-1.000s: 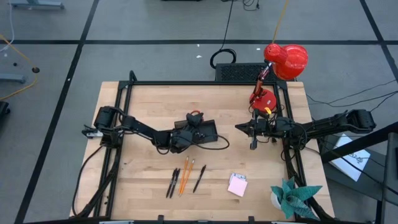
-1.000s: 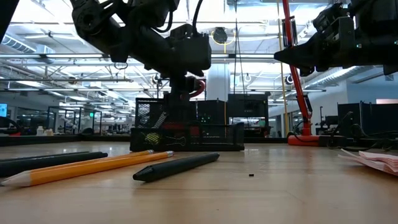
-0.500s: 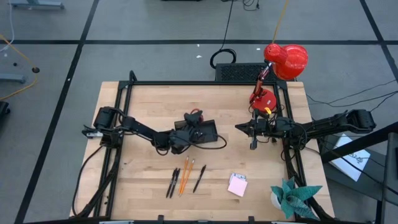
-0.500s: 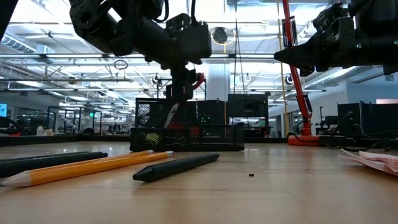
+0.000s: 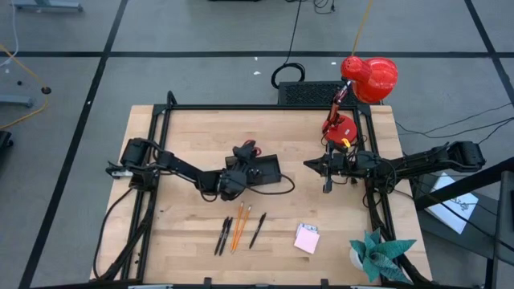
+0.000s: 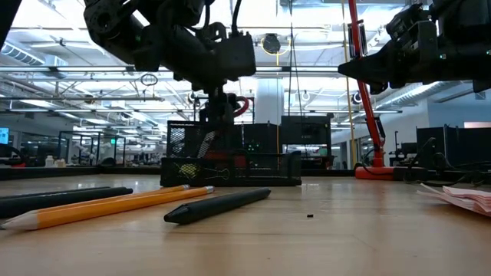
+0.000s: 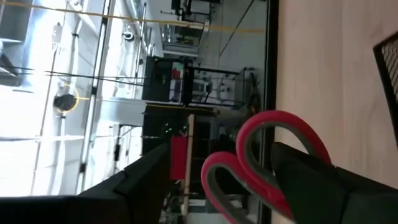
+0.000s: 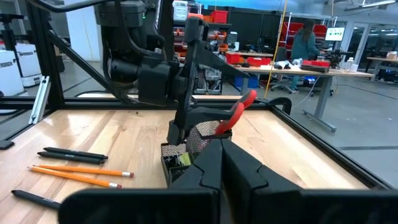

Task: Pick and place office supplies into organizer
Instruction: Put the red scissors into the desk organizer, then adjust the desk organizer

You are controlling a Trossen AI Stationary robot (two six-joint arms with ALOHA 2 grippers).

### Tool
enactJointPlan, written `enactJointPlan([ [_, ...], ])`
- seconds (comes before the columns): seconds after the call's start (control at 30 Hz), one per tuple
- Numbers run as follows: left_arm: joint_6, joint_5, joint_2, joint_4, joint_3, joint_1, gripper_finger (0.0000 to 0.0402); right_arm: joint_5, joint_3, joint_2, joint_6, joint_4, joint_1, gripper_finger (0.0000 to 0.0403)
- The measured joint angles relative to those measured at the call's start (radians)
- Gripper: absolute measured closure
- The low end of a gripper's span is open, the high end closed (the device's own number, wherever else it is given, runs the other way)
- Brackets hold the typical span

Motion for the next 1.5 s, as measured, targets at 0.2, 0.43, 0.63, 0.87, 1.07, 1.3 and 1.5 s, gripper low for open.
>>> enactJointPlan([
  [0.2,0.019,-0.011,0.0,0.043,0.0,-0.015,0.01,0.0,0.0,0.0,-0.001,0.0,0.0,0.0403],
  [0.43,0.033,-0.03,-0.02,0.05,0.0,-0.052,0.0096,0.0,0.0,0.0,0.0,0.0,0.0,0.0403],
  [0.63,0.056,-0.033,-0.103,0.027,0.0,-0.109,0.0096,0.0,0.0,0.0,-0.001,0.0,0.0,0.0403],
  [0.87,-0.215,-0.058,-0.333,-0.324,0.0,-0.224,0.0117,0.0,0.0,0.0,0.002,-0.001,0.0,0.0403],
  [1.07,-0.923,0.287,-0.5,-0.892,0.001,-0.282,0.0251,0.0,0.0,0.0,0.002,0.0,0.0,0.0403],
  [1.3,-1.112,0.632,-0.476,-0.945,-0.09,-0.255,0.0386,0.0,0.0,0.0,0.014,0.006,0.0,0.0403],
  [1.5,-1.13,0.771,-0.476,-0.719,-0.287,-0.221,0.0397,0.0,0.0,0.0,0.031,0.008,0.0,0.0403],
])
